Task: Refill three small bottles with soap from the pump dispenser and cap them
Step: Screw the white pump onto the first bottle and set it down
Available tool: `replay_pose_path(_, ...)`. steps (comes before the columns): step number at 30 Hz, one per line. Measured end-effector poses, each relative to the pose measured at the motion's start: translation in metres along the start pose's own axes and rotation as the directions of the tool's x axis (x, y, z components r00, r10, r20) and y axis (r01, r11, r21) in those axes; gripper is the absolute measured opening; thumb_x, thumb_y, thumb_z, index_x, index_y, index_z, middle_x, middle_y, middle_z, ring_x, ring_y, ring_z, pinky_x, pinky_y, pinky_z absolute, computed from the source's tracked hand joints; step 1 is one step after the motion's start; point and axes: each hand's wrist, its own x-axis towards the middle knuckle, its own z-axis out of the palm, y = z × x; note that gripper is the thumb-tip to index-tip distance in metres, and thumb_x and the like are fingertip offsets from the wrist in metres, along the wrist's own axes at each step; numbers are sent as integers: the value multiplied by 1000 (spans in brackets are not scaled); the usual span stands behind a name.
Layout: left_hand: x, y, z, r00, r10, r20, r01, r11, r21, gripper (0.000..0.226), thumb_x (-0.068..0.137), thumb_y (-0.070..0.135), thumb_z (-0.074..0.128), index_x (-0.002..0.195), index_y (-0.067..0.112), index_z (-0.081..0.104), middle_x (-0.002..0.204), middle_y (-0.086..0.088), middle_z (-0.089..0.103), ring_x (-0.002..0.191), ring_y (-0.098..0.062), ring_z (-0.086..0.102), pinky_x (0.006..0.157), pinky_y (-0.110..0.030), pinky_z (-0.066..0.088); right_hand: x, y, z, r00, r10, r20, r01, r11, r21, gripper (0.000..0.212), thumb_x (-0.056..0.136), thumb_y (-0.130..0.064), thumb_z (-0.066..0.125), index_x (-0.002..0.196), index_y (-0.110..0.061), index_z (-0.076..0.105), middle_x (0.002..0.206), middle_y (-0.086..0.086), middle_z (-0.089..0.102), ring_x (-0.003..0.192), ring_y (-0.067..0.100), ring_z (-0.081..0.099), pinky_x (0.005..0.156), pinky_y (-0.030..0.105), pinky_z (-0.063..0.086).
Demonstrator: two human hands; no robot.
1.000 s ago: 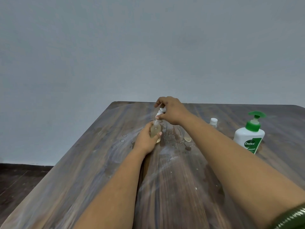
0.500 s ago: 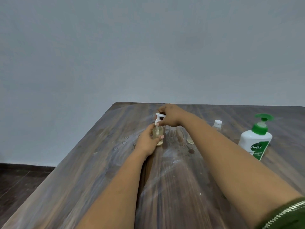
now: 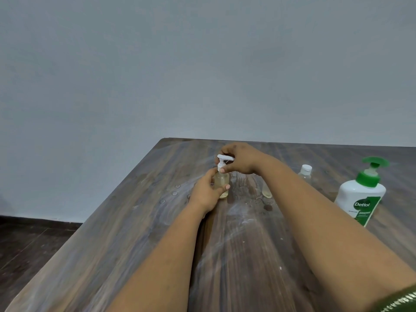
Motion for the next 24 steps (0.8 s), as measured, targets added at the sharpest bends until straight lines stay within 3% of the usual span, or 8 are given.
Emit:
replay_pose_path(3,0,0,0,1000,-9,2,9,1000,-13,41,86,25,73,116,44,54,96,21,57,93,-8,58,75,-25,46,2,2,9,994,34,-107,-32,999,25,37,76,-26,84,97,-3,65,90,4,64,80,16,57,70,24,45)
replay_pose_path(6,1,0,0,1000,-26,2,26,999,-36,44,86,25,74,123,40,54,102,16,59,103,-16,59,90,-35,51,0,5,19,975,59,-216,-37,994,102,40,72,-28,87,91,-1,66,85,3,61,73,12,54,58,12,39)
replay_pose_path(11,0,2,0,1000,-10,13,10,1000,-11,50,86,24,73,130,35,54,103,14,57,107,-23,59,93,-41,51,-5,12,19,979,39,-202,-11,990,139,30,82,-27,78,90,-2,63,96,10,64,84,20,55,71,29,42)
replay_pose_path(15,2,1,0,1000,-11,-3,11,1000,-22,45,85,25,74,124,39,56,98,20,57,102,-17,59,80,-29,48,-7,11,22,974,46,-223,-17,991,131,26,79,-27,81,76,-17,58,80,-4,53,71,10,48,57,12,33)
replay_pose_path(20,2,2,1,999,-40,-13,40,999,-3,51,84,29,75,129,34,54,105,11,59,102,-16,58,88,-35,50,-1,10,38,904,117,-411,-72,990,124,45,66,-40,88,69,-13,52,64,-7,50,61,7,46,52,15,36)
replay_pose_path(22,3,2,1,999,-45,-19,45,999,4,50,84,28,75,129,31,54,107,6,61,100,-16,60,85,-35,51,-2,12,45,894,154,-421,-83,979,184,48,65,-47,87,74,-14,54,68,-8,52,61,4,47,54,11,38)
replay_pose_path(24,2,2,0,1000,-27,-4,27,1000,-14,49,84,24,75,127,35,53,103,11,60,96,-15,60,84,-34,51,-7,17,46,931,189,-312,-62,925,376,45,75,-47,80,101,-15,61,91,-6,63,82,4,58,76,6,45)
